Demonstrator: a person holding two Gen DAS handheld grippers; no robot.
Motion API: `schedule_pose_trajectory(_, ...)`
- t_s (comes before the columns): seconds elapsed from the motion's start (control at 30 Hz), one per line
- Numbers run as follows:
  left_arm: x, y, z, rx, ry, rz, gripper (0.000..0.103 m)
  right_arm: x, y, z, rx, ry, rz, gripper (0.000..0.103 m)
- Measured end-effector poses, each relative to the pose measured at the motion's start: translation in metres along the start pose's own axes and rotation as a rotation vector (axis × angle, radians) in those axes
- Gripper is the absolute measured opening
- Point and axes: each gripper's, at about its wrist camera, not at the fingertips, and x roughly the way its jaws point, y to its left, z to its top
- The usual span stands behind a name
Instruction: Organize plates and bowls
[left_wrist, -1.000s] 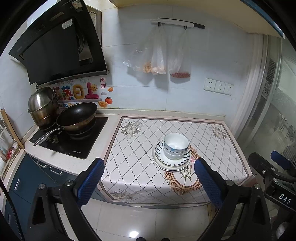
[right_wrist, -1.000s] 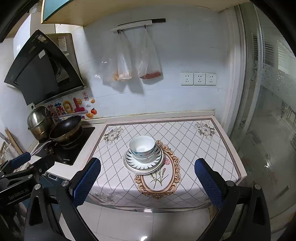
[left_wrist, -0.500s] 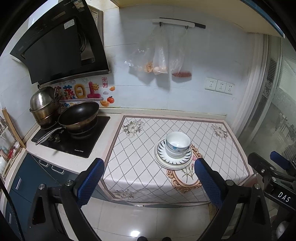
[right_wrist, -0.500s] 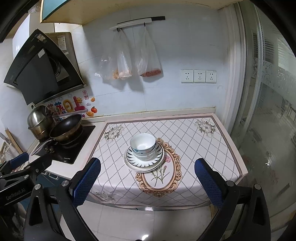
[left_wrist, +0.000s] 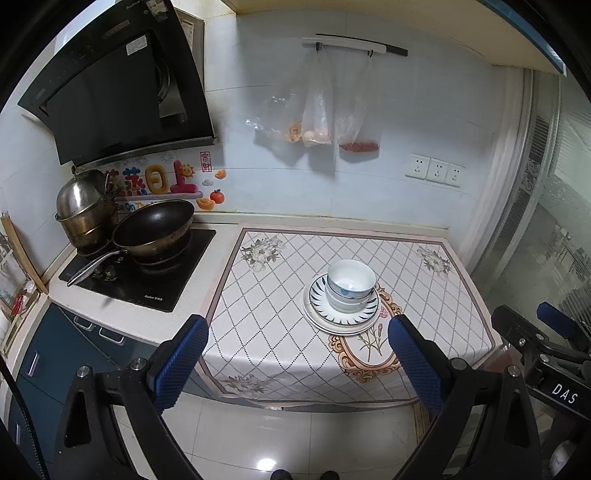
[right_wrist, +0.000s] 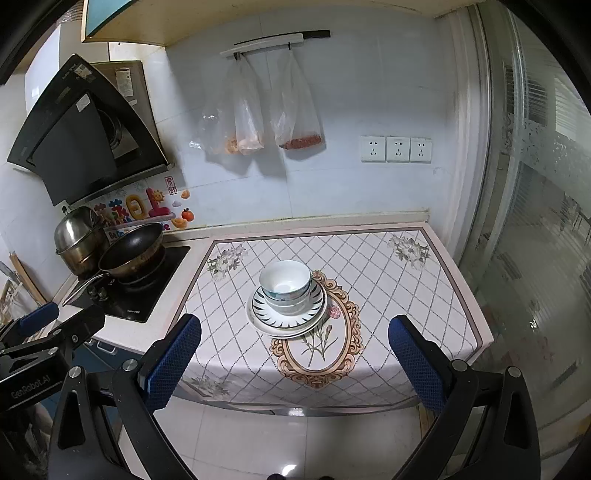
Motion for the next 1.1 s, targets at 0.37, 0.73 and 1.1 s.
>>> schedule_pose_trajectory(0.37,0.005,0.000,0.001,0.004,0.008,-0.010,0.100,0.000,-0.001,-0.001,-0.001,0.011,-0.006,0.103)
schedule_pose_trajectory(0.73,0.008,-0.001,0.001,0.002,0.003,-0.009,0.100,0.006,-0.002,0.002,0.003,0.014,-0.002,0.103)
schedule_pose_trajectory(1.1,0.009,-0.005,0.003,0.013,-0.006,-0.002,0.100,0.012,-0.003,0.005,0.010,0.014,-0.006,0.103)
